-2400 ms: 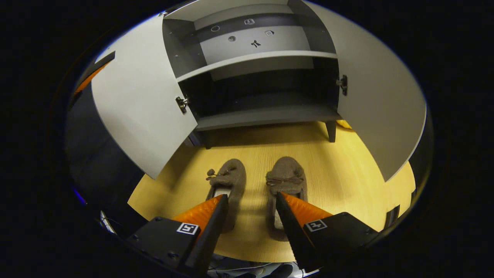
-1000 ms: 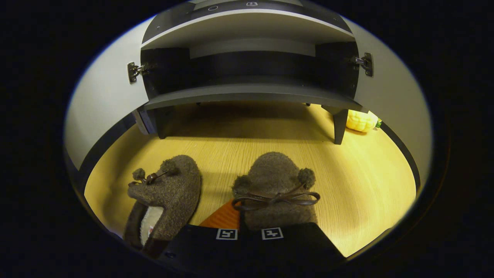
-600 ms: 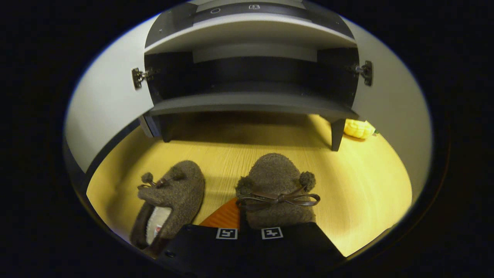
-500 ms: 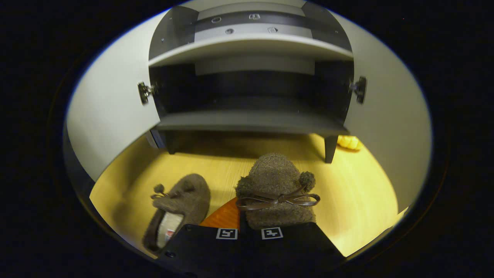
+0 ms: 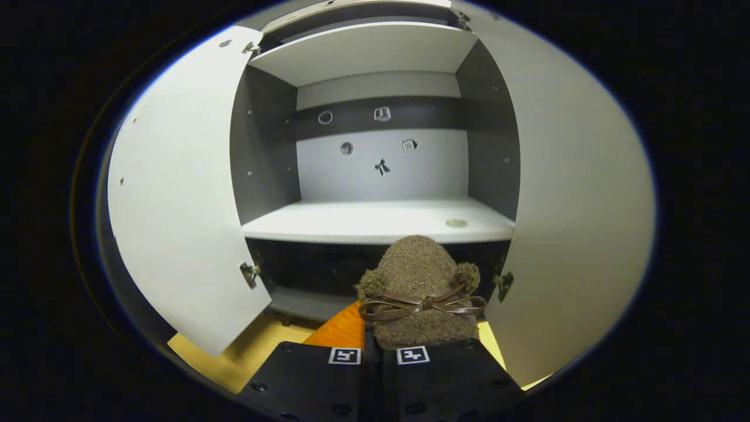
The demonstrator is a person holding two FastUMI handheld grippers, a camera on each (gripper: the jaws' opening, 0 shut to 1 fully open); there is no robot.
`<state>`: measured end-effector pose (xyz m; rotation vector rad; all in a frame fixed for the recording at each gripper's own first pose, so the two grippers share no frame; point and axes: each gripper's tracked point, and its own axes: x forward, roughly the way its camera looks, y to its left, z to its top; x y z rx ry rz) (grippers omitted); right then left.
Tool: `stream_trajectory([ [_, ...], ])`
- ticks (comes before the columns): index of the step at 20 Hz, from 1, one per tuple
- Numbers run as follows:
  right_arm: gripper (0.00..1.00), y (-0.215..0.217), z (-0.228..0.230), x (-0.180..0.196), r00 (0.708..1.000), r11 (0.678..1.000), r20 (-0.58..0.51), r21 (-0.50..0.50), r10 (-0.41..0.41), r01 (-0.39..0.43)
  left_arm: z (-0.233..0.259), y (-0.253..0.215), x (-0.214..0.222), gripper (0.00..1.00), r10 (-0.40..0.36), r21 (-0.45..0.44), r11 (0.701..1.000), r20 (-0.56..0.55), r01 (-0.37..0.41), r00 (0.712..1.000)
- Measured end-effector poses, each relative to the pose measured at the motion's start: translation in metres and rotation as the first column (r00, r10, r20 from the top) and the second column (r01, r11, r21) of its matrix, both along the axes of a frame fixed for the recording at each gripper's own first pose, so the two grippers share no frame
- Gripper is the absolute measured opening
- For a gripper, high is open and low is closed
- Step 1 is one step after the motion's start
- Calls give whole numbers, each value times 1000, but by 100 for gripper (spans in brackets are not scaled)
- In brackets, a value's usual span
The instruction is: Grab one shoe with the right hand and put it into the shoe cabinet, grab the other shoe with the left hand and put it into the shoe cabinet; then close the right door with the right hand and the left door with the left hand.
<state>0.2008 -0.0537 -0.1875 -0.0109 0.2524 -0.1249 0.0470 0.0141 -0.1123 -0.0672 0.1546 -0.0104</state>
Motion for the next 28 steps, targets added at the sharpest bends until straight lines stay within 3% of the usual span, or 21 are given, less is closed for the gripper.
stream_trajectory([
  [5,7,-12,100,61,994,999,111,-40,-21,26,14,-14,-6,94,-7,-33,999,-2,7,1000],
  [9,7,-28,126,129,992,993,123,-112,-34,47,21,-22,-8,94,0,-66,998,11,1,1000],
  [14,11,-35,130,203,997,994,79,-102,-24,32,19,-10,-11,94,49,-79,996,-9,-49,999],
  [18,7,-52,128,258,998,996,28,-73,-52,54,16,15,-14,94,131,-89,987,-31,-133,991],
  [23,7,-81,76,291,988,993,-108,-49,-109,104,15,44,-14,94,222,-86,971,-47,-225,974],
  [28,7,-90,30,300,969,993,-225,-84,-97,80,8,50,-6,94,247,-77,965,-72,-252,966],
])
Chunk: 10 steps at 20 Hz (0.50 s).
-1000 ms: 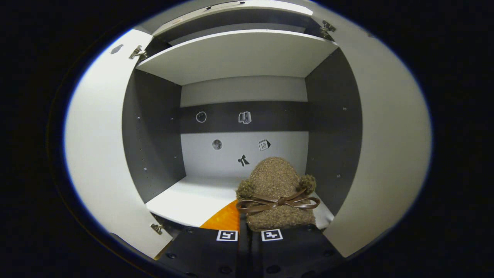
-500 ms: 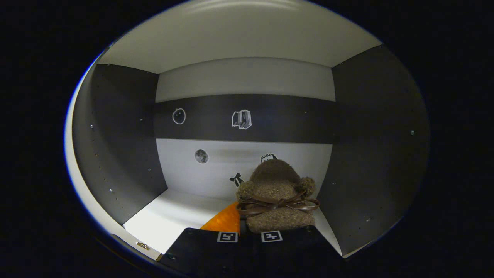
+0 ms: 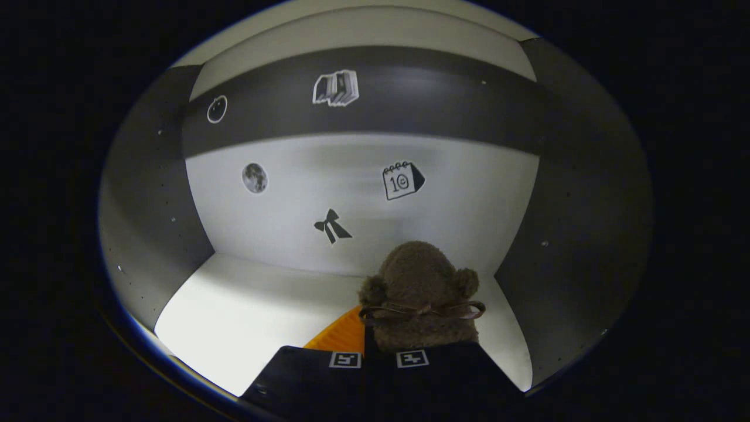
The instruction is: Grab one shoe with the right hand and put it into the shoe cabinet, grab the other shoe with the left hand and put it into the shoe cabinet; then close the right door with the right hand and the left door with the left hand.
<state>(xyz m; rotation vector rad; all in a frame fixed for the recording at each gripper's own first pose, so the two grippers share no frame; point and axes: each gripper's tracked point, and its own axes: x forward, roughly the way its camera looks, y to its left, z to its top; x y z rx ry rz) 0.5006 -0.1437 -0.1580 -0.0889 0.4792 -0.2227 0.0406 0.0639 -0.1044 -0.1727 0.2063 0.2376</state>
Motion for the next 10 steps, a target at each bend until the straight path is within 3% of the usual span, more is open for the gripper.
stream_trajectory([
  [5,17,-1,-16,-5,998,998,-55,-52,25,-28,-4,0,11,94,-3,11,1000,-13,3,1000],
  [7,32,4,-14,-14,998,997,-49,-52,48,-51,-5,-1,15,94,-10,-3,1000,-13,10,1000],
  [10,74,13,-6,-31,996,995,-30,-50,83,-84,-4,-2,16,94,-22,-1,1000,-6,22,1000],
])
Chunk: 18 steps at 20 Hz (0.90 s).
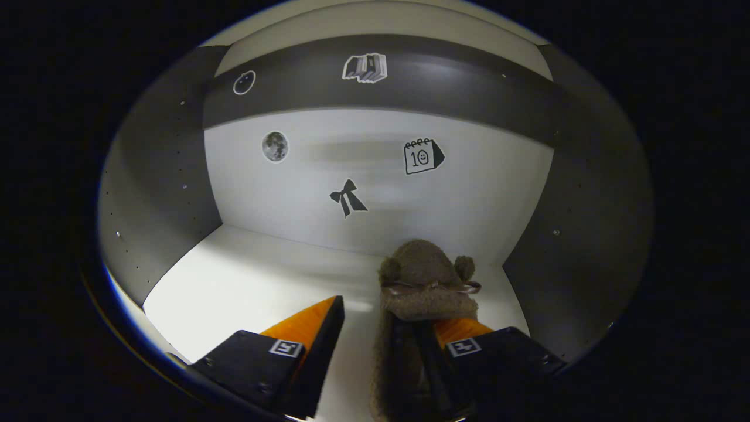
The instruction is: Grab one shoe with the right hand and put it into the shoe cabinet, grab the other shoe with the left hand and put it into the shoe cabinet; then close the right door with the right hand and the left door with the left hand.
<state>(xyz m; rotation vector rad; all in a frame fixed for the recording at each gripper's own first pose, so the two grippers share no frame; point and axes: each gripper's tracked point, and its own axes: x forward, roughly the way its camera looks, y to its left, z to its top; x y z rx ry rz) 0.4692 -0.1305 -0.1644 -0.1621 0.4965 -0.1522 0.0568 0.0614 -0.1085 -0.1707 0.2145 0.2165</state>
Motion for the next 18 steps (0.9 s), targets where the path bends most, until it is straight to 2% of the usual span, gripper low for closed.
stream_trajectory([
  [2,88,6,11,-13,999,1000,27,5,20,-20,1,-1,0,94,-12,0,1000,3,12,1000],
  [6,93,29,54,-53,986,994,153,70,67,-78,3,-6,-6,94,-40,0,999,21,40,999],
  [8,93,46,90,-84,959,988,262,81,103,-129,1,-8,-10,94,-60,15,998,26,60,998],
  [12,92,76,132,-163,881,976,444,57,162,-208,-23,-14,-14,94,-126,27,992,-16,127,992],
  [14,93,82,136,-204,855,975,493,51,162,-214,-43,-18,-17,94,-159,17,987,-30,160,987],
  [18,92,71,120,-282,835,986,536,23,126,-164,-100,-21,-26,94,-198,-37,980,-82,196,977],
])
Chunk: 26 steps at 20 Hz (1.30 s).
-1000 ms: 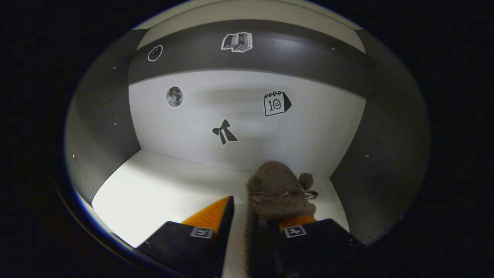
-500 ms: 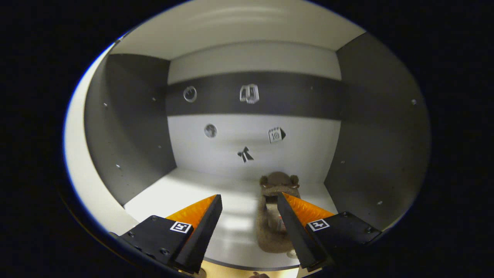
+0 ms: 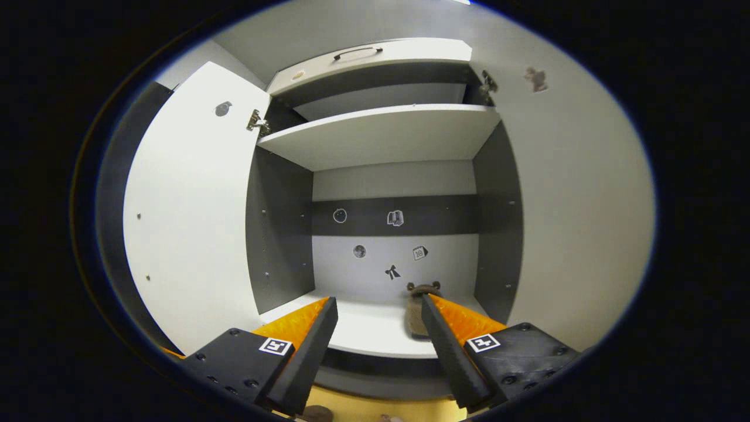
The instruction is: Grab one shoe with the right hand and put it into the shoe cabinet, grab the other shoe with the left hand and put it into the shoe cabinet; then close the right door with the right hand and the left door with the left hand.
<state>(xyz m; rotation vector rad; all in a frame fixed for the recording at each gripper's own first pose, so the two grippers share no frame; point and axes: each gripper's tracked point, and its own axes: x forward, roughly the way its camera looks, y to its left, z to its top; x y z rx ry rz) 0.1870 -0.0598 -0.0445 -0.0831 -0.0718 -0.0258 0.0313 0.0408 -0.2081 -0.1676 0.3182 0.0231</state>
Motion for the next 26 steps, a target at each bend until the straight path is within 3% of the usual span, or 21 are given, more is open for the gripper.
stream_trajectory([
  [3,92,-13,-22,-47,998,998,-9,4,-56,57,-58,3,-9,94,-8,-4,1000,-88,8,996],
  [7,92,-25,-54,-76,992,994,-76,41,-99,103,-135,1,-20,94,-9,-20,1000,-184,6,983],
  [11,92,-40,-78,-98,984,988,-117,60,-137,145,-187,7,-11,94,12,3,1000,-212,-11,977],
  [18,93,-53,-108,-110,974,989,-172,-31,-147,143,-263,22,4,86,55,17,998,-276,-52,960],
  [25,93,-44,-130,-95,971,993,-217,-91,-96,78,-288,41,33,70,75,51,997,-283,-63,956],
  [26,93,-45,-133,-92,970,993,-224,-88,-93,75,-291,44,37,73,81,60,996,-284,-66,955],
])
